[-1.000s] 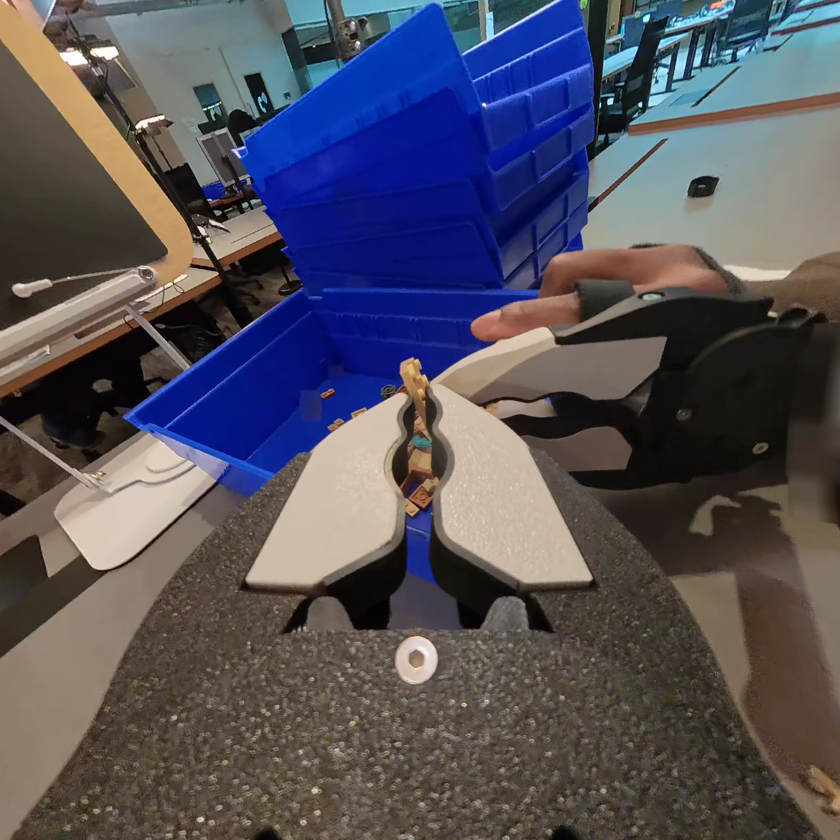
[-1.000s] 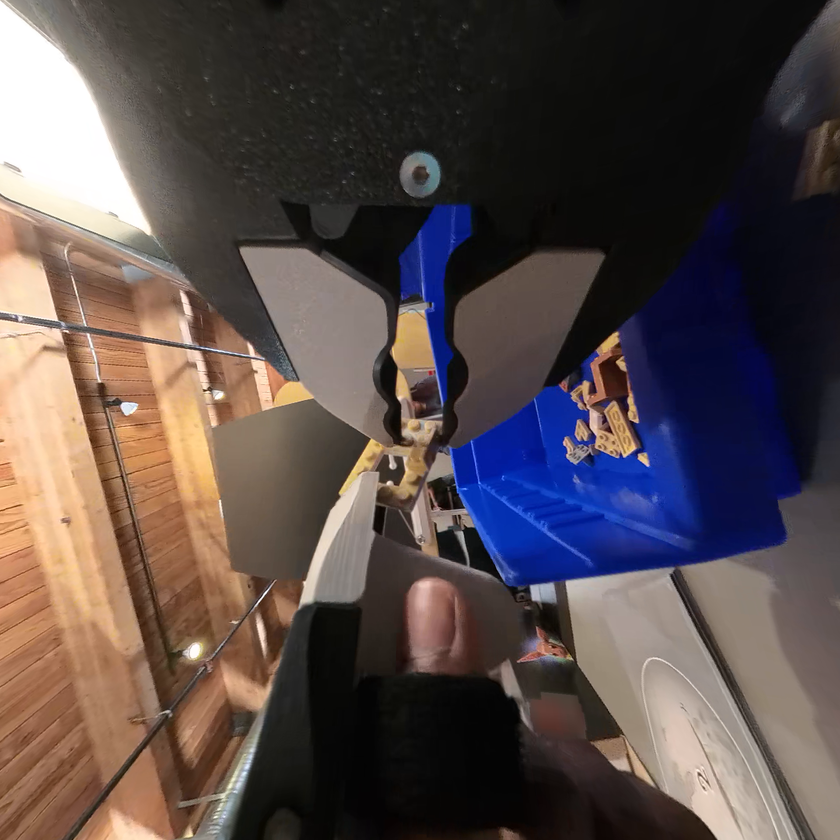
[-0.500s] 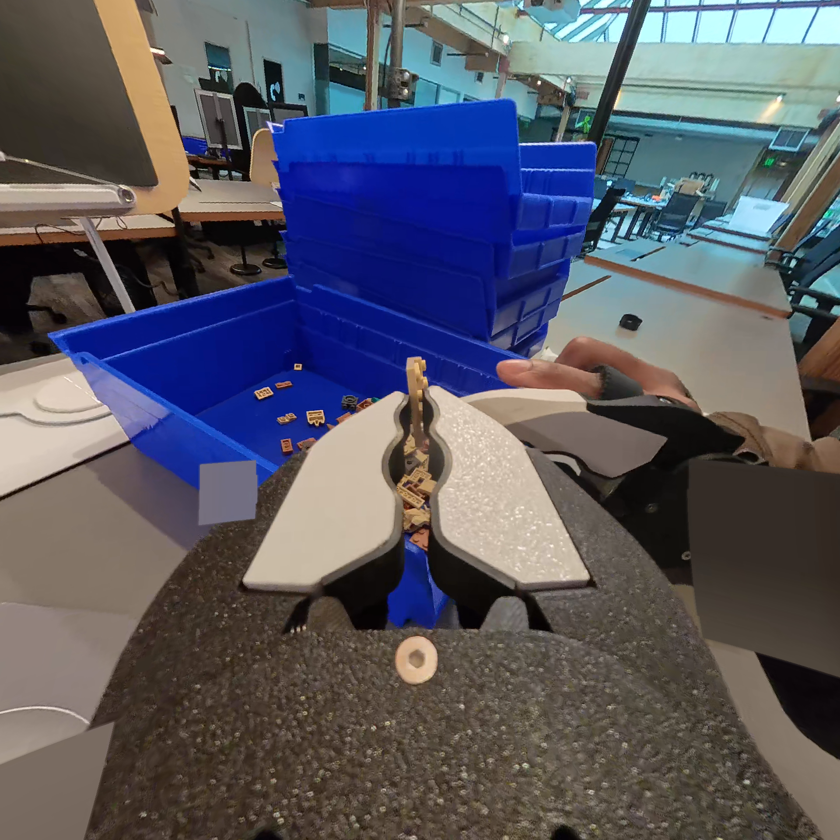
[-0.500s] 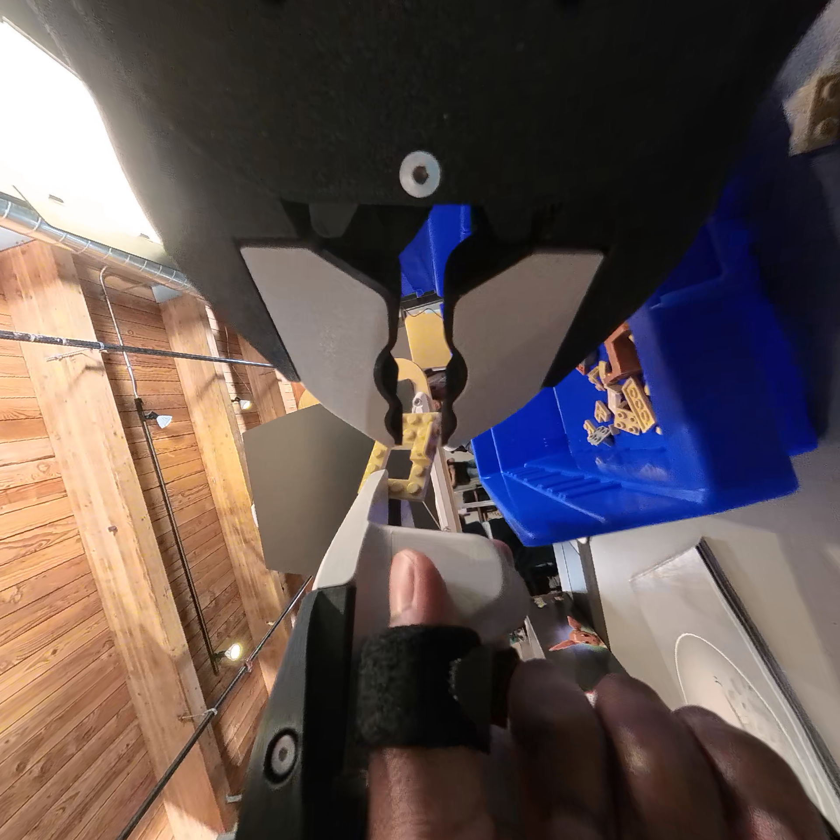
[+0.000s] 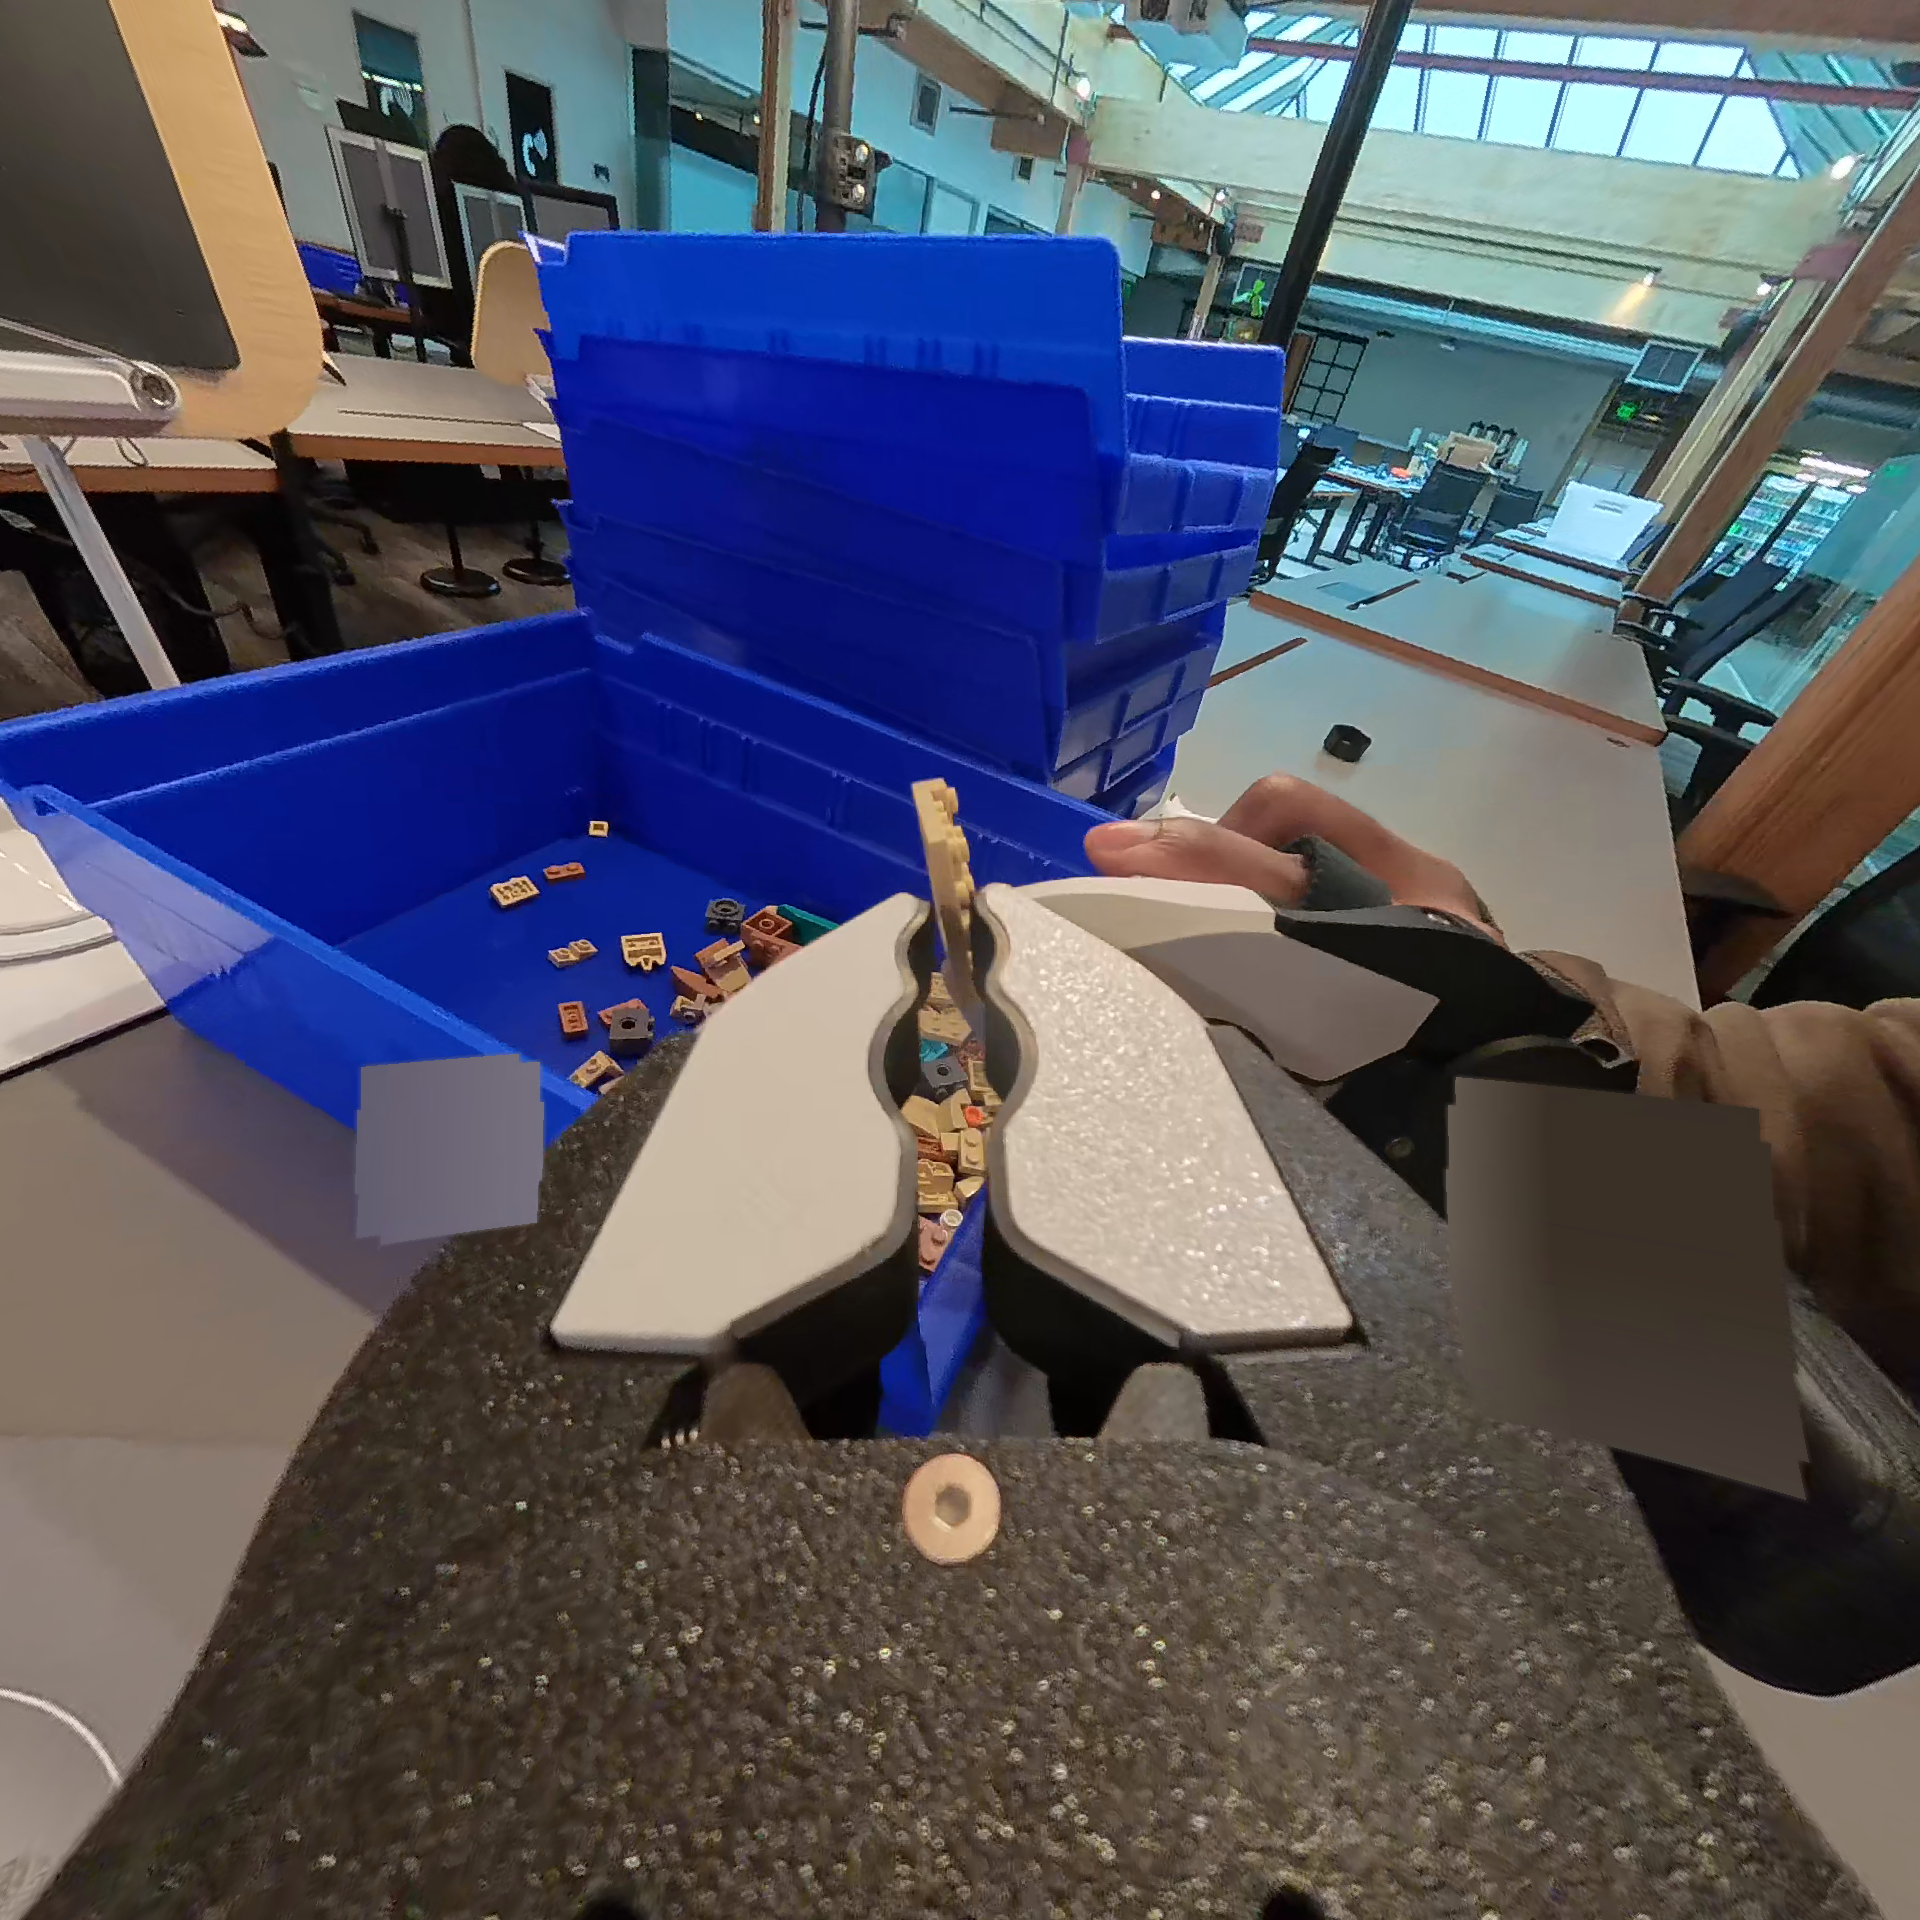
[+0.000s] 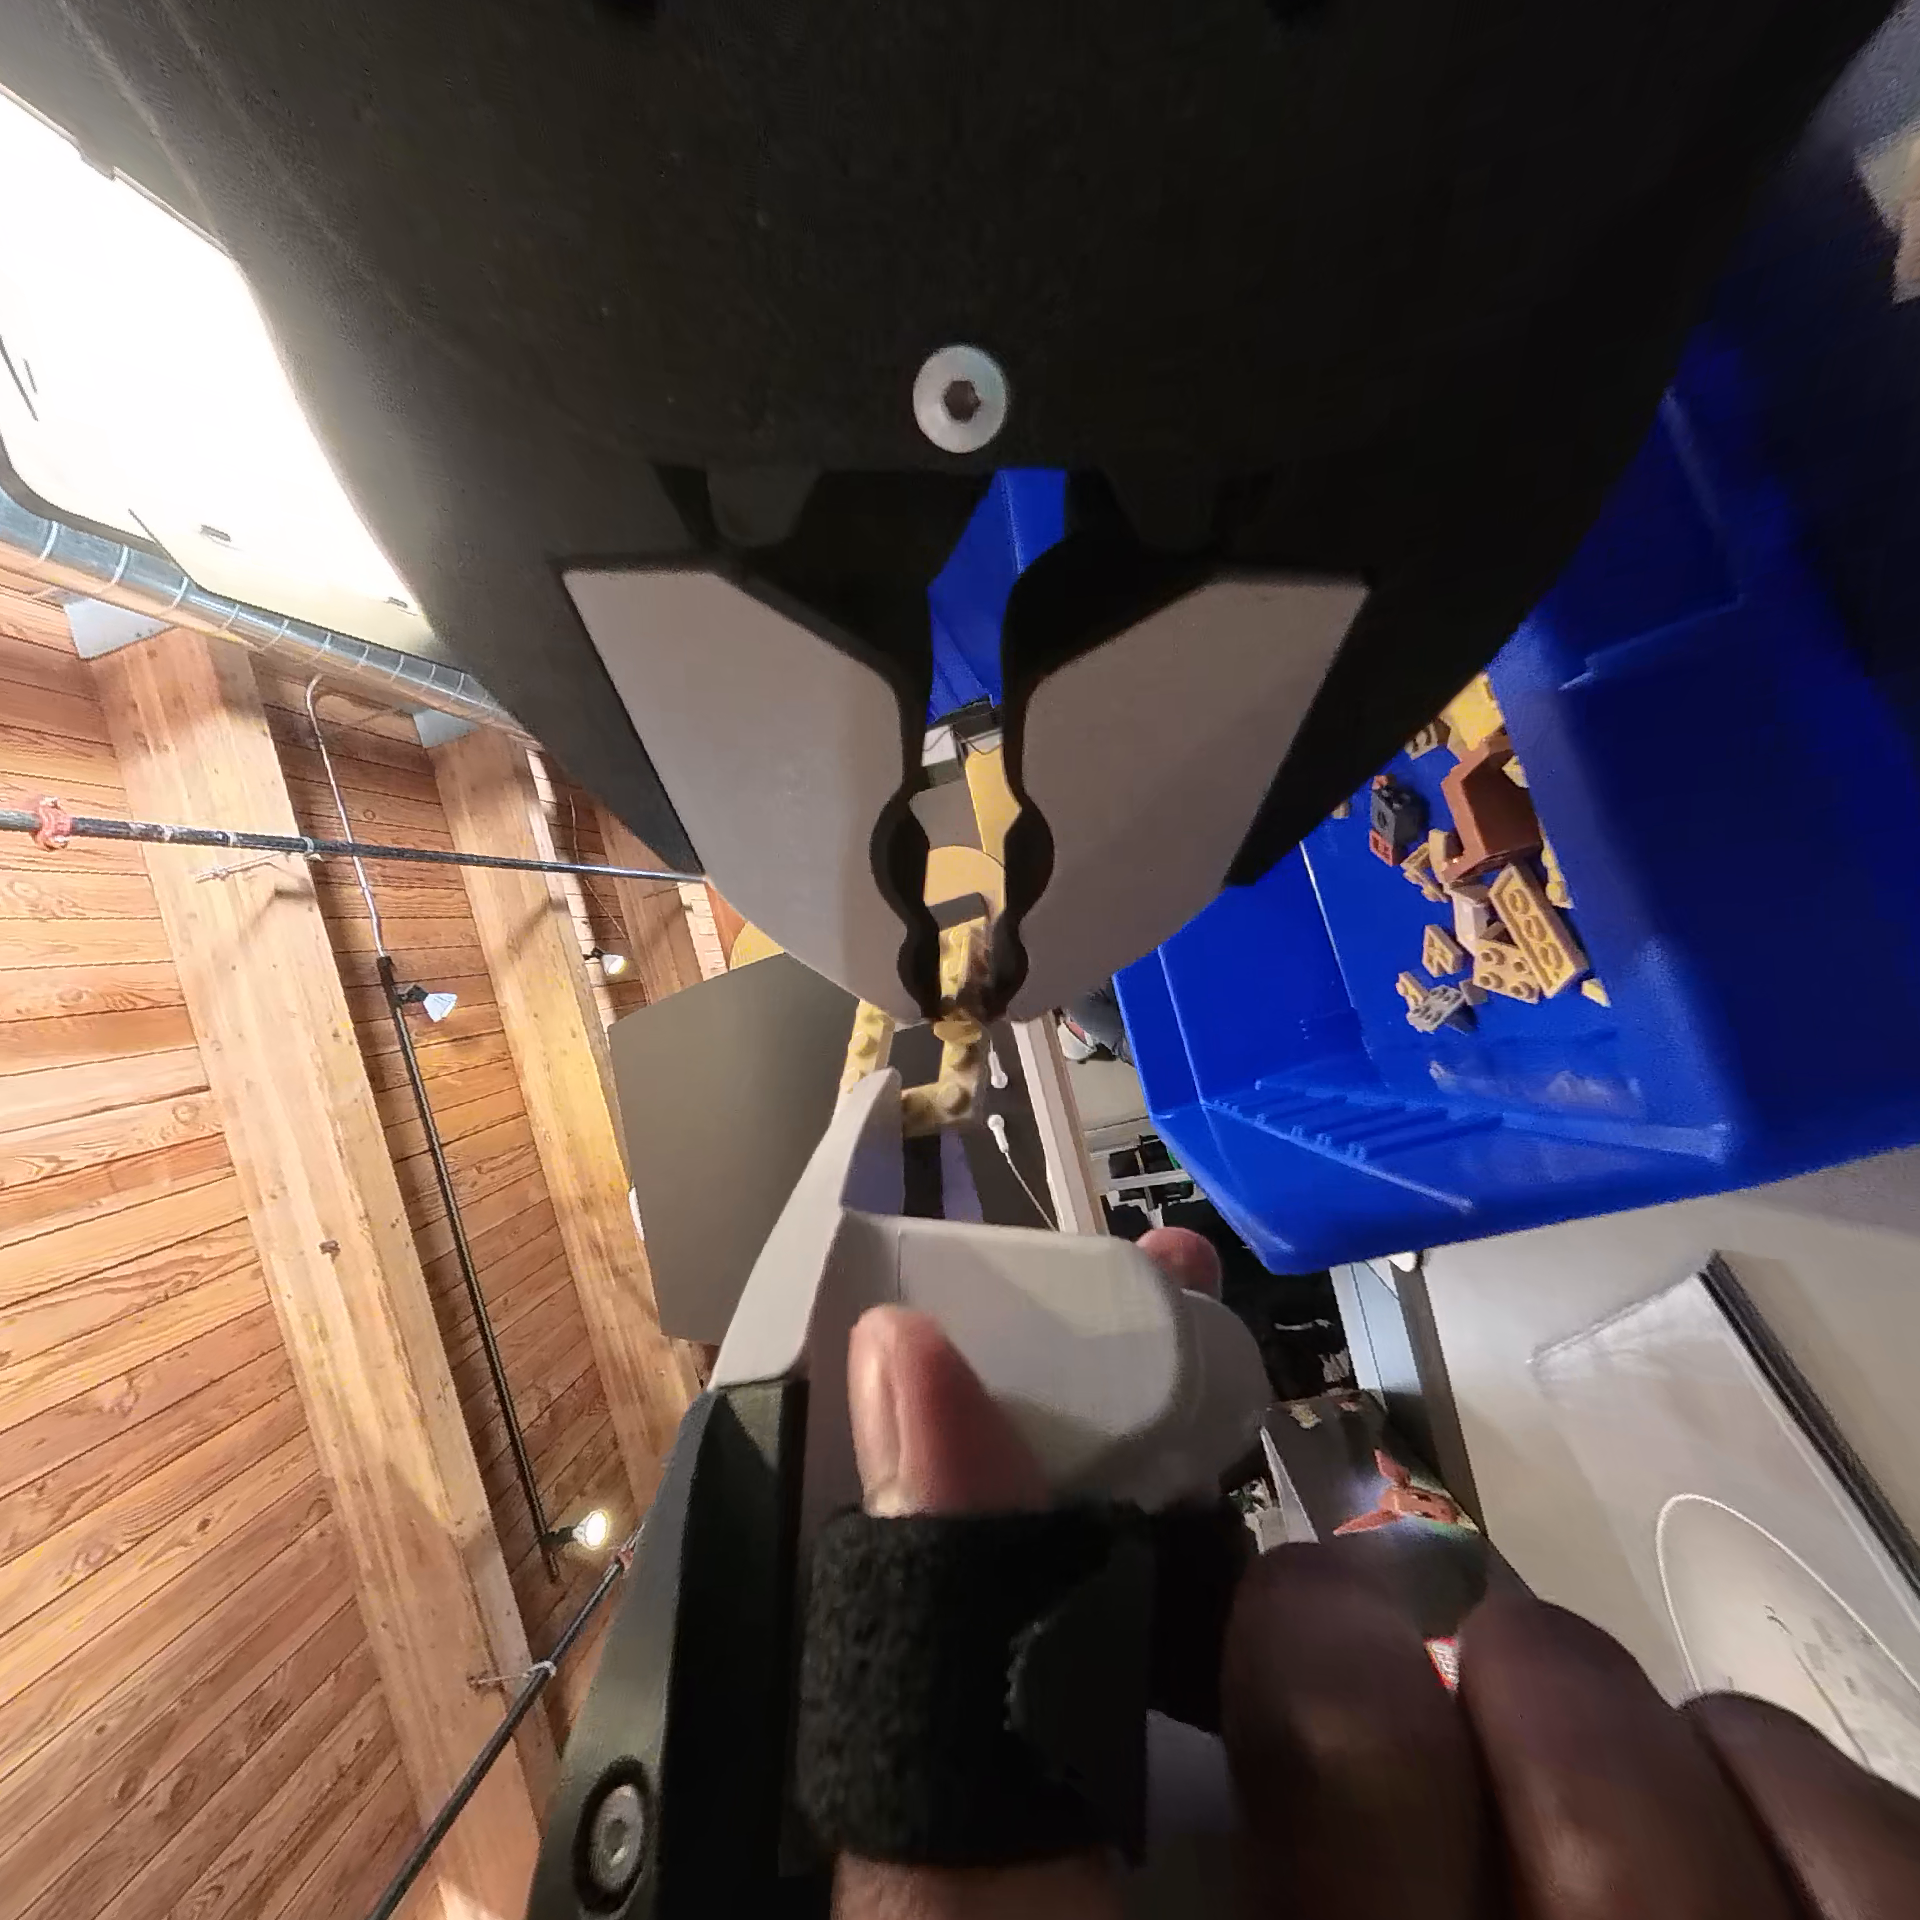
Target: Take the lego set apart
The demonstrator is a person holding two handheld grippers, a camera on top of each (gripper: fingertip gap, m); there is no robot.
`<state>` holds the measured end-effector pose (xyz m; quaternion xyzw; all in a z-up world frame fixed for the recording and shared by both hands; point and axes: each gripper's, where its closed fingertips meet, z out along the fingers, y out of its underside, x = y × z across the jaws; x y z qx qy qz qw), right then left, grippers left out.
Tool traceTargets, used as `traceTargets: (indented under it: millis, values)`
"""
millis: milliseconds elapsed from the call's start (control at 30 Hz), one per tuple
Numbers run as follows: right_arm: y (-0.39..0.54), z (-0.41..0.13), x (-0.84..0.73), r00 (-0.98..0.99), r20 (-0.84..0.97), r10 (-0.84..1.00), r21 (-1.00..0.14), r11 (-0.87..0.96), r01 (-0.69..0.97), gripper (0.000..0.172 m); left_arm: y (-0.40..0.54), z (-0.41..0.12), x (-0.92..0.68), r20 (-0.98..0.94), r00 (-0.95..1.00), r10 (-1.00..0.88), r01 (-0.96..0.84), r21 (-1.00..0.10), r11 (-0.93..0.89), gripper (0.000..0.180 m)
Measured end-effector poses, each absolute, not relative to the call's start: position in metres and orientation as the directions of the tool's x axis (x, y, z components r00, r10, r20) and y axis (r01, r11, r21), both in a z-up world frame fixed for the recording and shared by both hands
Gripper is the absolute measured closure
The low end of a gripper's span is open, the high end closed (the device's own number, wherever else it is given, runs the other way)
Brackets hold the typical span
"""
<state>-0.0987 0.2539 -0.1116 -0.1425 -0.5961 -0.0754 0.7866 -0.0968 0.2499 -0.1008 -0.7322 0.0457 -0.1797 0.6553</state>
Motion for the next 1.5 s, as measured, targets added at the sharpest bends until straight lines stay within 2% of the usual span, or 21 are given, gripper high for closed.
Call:
traceTargets:
  millis: [333,400,467,567,700,833,900,967,1100,1167,1367,1433,1500]
  values:
    - [0.257,-0.104,-0.097,0.307,0.95,0.062,-0.162,0.936,0.312,0.163,0.251,-0.104,-0.094,0.248,0.917,-0.311,0.196,-0.962,-0.19,0.158]
    - [0.252,-0.104,-0.097,0.306,0.951,0.054,-0.149,0.943,0.298,0.163,0.252,-0.106,-0.093,0.242,0.921,-0.304,0.191,-0.963,-0.19,0.162]
    - [0.25,-0.105,-0.098,0.302,0.951,0.06,-0.154,0.943,0.297,0.163,0.25,-0.106,-0.091,0.236,0.916,-0.324,0.184,-0.965,-0.185,0.175]
    - [0.248,-0.103,-0.097,0.283,0.955,0.094,-0.171,0.949,0.264,0.163,0.249,-0.105,-0.091,0.175,0.926,-0.334,0.127,-0.979,-0.158,0.175]
    - [0.246,-0.103,-0.096,0.204,0.936,0.285,-0.32,0.934,0.162,0.164,0.247,-0.103,-0.09,-0.023,0.942,-0.335,-0.062,-0.992,-0.106,0.175]
    - [0.241,-0.105,-0.094,0.069,0.863,0.5,-0.503,0.862,0.057,0.164,0.246,-0.099,-0.101,-0.097,0.945,-0.312,-0.124,-0.99,-0.067,0.176]
    - [0.246,-0.107,-0.094,0.049,0.835,0.548,-0.55,0.833,0.063,0.164,0.245,-0.094,-0.111,-0.052,0.946,-0.321,-0.076,-0.995,-0.062,0.176]
    - [0.255,-0.111,-0.096,0.062,0.841,0.538,-0.542,0.835,0.097,0.164,0.244,-0.091,-0.119,0.006,0.949,-0.316,-0.014,-0.998,-0.06,0.176]
    - [0.292,-0.14,-0.103,0.064,0.86,0.506,-0.496,0.8,0.339,0.163,0.246,-0.096,-0.117,0.128,0.93,-0.344,0.102,-0.991,-0.091,0.176]
    - [0.299,-0.148,-0.104,0.061,0.824,0.564,-0.542,0.751,0.377,0.159,0.248,-0.099,-0.115,0.206,0.906,-0.369,0.177,-0.978,-0.11,0.176]
    - [0.293,-0.132,-0.102,0.062,0.551,0.832,-0.809,0.514,0.286,0.149,0.247,-0.095,-0.112,0.371,0.821,-0.435,0.353,-0.927,-0.124,0.176]
    - [0.292,-0.125,-0.101,0.058,0.501,0.863,-0.844,0.473,0.253,0.141,0.246,-0.095,-0.111,0.432,0.781,-0.451,0.414,-0.899,-0.143,0.176]
    - [0.286,-0.115,-0.099,0.063,0.572,0.818,-0.811,0.552,0.195,0.138,0.246,-0.095,-0.11,0.494,0.734,-0.466,0.473,-0.864,-0.172,0.176]
